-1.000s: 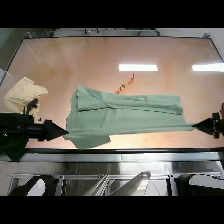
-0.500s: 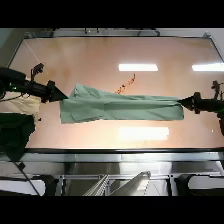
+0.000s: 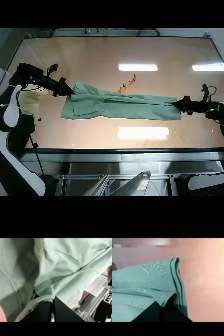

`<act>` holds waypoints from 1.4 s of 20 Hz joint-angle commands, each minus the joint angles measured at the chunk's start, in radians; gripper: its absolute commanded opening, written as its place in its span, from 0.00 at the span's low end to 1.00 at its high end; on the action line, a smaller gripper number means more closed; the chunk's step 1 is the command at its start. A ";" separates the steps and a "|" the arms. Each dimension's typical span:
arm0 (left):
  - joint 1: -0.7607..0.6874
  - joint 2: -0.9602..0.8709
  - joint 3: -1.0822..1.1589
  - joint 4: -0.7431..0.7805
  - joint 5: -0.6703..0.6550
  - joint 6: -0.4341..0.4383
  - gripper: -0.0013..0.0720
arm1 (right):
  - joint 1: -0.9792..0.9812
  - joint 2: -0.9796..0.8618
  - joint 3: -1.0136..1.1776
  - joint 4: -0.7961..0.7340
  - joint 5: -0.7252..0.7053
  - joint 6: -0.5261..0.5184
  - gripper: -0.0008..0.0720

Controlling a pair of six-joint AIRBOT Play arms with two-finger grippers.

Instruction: Fold the shirts.

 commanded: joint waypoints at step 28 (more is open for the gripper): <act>-0.164 0.140 0.038 -0.132 -0.015 -0.078 0.03 | 0.090 -0.077 0.183 -0.177 0.197 0.240 0.04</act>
